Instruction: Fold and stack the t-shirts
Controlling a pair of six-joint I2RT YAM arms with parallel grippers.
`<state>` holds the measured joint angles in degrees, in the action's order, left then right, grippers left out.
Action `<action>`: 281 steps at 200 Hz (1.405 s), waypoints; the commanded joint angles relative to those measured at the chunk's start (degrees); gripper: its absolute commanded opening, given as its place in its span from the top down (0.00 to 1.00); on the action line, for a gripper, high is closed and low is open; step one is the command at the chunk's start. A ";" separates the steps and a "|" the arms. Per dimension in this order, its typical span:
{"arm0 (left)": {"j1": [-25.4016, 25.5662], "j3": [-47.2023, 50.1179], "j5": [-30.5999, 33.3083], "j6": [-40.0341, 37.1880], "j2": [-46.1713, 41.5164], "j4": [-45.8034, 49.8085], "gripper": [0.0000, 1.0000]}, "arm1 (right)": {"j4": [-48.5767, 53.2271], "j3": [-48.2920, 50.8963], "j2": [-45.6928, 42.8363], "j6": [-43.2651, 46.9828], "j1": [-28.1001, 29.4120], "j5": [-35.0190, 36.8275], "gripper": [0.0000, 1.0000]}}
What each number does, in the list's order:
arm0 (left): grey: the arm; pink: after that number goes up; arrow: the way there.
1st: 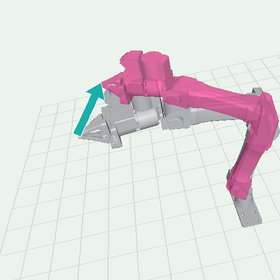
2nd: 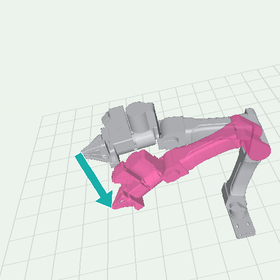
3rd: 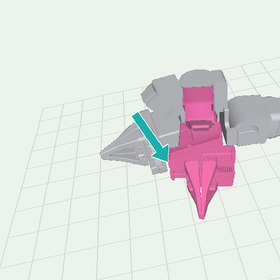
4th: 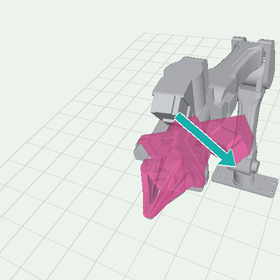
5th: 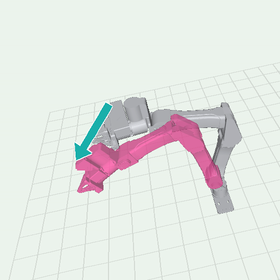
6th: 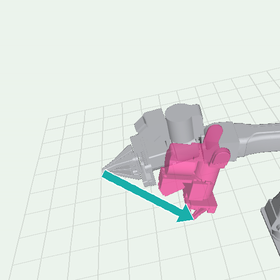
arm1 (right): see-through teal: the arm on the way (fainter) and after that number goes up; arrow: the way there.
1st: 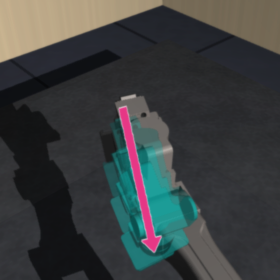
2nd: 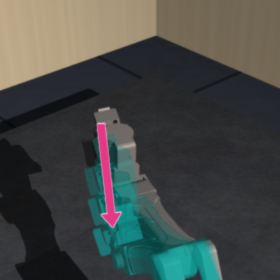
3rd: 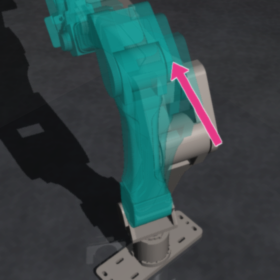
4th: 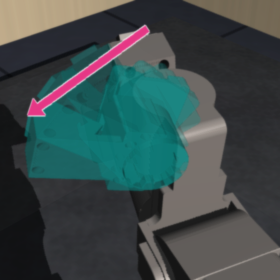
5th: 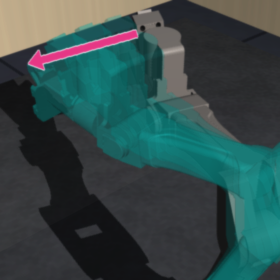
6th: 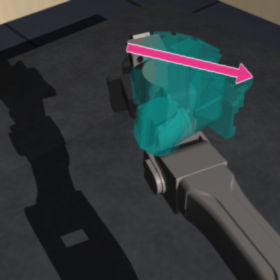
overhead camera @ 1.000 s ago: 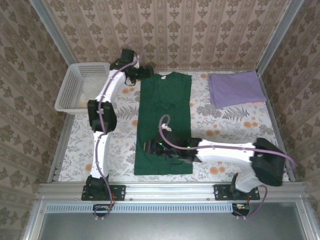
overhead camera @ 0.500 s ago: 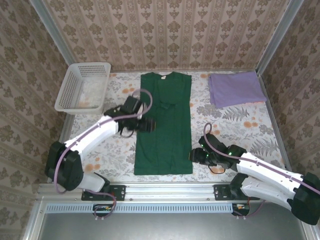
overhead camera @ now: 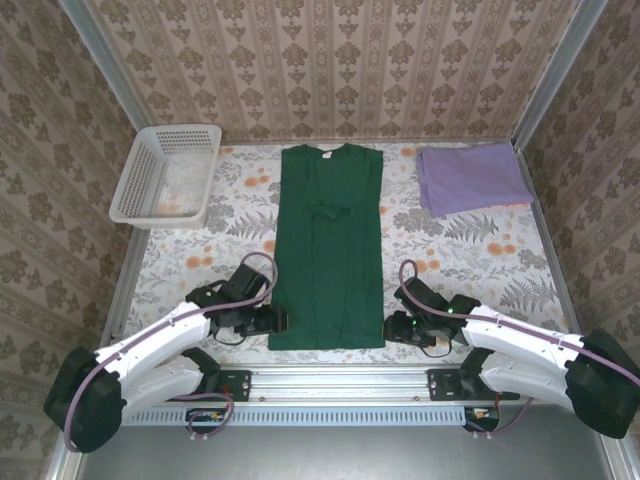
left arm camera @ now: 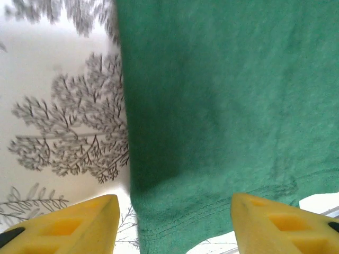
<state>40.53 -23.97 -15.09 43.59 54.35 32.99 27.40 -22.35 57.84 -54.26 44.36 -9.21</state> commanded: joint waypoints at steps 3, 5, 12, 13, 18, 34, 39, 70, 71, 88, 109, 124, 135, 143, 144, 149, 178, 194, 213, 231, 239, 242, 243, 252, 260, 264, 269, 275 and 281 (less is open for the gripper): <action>0.42 2.07 -3.34 5.81 -1.65 -3.15 0.45 | -5.10 1.13 0.84 -2.34 1.38 -5.45 0.52; 0.40 1.95 -3.29 5.63 -1.56 -2.90 0.45 | -5.26 1.09 0.90 -2.32 1.53 -5.51 0.52; 0.42 1.61 -3.28 5.21 -1.16 -2.05 0.47 | -5.84 0.73 1.12 -2.32 2.02 -5.64 0.52; 0.42 1.58 -3.28 5.11 -1.12 -1.92 0.48 | -5.90 0.64 1.17 -2.29 2.12 -5.64 0.52; 0.42 1.47 -3.34 4.85 -0.92 -1.63 0.50 | -6.08 0.28 1.36 -2.23 2.47 -5.56 0.52; 0.42 1.81 -4.39 4.69 -0.73 -1.66 0.54 | -6.63 -0.95 2.30 -2.32 3.35 -5.55 0.52; 0.41 1.87 -4.42 4.59 -0.78 -1.52 0.54 | -6.63 -1.23 2.64 -2.33 3.59 -5.44 0.52; 0.45 2.93 -5.02 4.83 -0.82 -0.88 0.57 | -5.66 -1.49 4.23 -2.95 3.92 -3.75 0.52; 0.52 2.95 -5.03 4.83 -0.82 -0.90 0.57 | -5.63 -1.48 4.31 -2.95 3.90 -3.73 0.52; 1.07 3.17 -3.49 5.08 -1.28 0.22 0.61 | -6.83 -1.63 5.23 -3.13 4.20 -4.59 0.53; 2.07 3.53 -1.41 5.79 -2.21 1.30 0.64 | -6.81 -2.83 5.75 -2.94 5.11 -4.96 0.53; 2.85 3.71 -0.75 6.21 -2.45 1.46 0.65 | -6.47 -3.18 4.95 -3.27 5.66 -4.81 0.53; 3.38 3.87 -0.73 6.37 -2.32 1.29 0.65 | -6.58 -2.97 4.11 -3.69 5.82 -4.85 0.53; 3.73 4.02 -0.77 6.50 -2.04 0.94 0.65 | -6.63 -2.81 3.72 -4.03 6.00 -4.93 0.53; 3.79 4.06 -0.79 6.50 -2.00 0.89 0.65 | -6.73 -2.84 3.66 -4.07 6.04 -4.93 0.53; 4.04 4.17 -0.86 6.50 -1.89 0.70 0.65 | -6.75 -2.71 3.43 -4.10 6.13 -4.89 0.53; 4.66 4.28 -1.36 6.20 -0.86 0.23 0.65 | -5.90 -3.13 4.57 -4.28 6.61 -3.91 0.57; 4.86 4.27 -0.96 5.96 -0.81 0.25 0.69 | -5.16 -3.64 6.13 -4.28 6.61 -3.28 0.62; 4.86 4.28 -0.52 6.06 -1.11 -0.27 0.84 | -5.14 -3.71 7.73 -4.18 6.60 -3.11 0.68; 4.89 4.28 -0.20 5.96 -1.59 -0.47 0.98 | -3.85 -3.75 7.86 -4.19 6.58 -1.95 0.80; 4.87 4.28 -0.13 5.95 -1.73 -0.59 1.00 | -3.43 -3.75 7.60 -4.03 6.55 -1.48 0.84; 4.90 4.32 -0.12 5.96 -1.84 -0.64 1.00 | -3.41 -3.71 7.43 -4.09 6.58 -1.43 0.86; 4.86 4.34 -0.11 6.01 -1.86 -0.65 1.00 | -3.41 -3.69 7.40 -4.05 6.55 -1.43 0.86; 4.86 4.37 -0.03 6.00 -1.96 -0.65 1.00 | -3.21 -3.59 6.83 -3.85 6.57 -1.35 0.92; 4.87 4.28 0.03 5.98 -2.29 -0.50 1.00 | -2.68 -3.65 6.24 -3.67 6.60 -1.08 0.97; 4.90 4.26 0.10 5.98 -2.40 -0.30 1.00 | -2.06 -3.67 5.98 -3.58 6.60 -0.79 1.00; 4.97 4.12 0.26 5.89 -2.53 0.23 1.00 | -1.13 -3.75 5.78 -3.48 6.61 -0.59 1.00; 4.92 3.98 0.26 5.76 -2.89 0.88 1.00 | 0.00 -3.82 5.34 -3.36 6.60 -0.59 1.00; 5.05 3.85 0.16 5.71 -3.29 1.59 1.00 | 1.17 -3.76 4.91 -3.29 6.67 -0.78 1.00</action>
<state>45.04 -20.47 -16.21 49.52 52.66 32.32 22.96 -24.75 64.66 -57.58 50.59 -11.38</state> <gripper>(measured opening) 0.043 0.068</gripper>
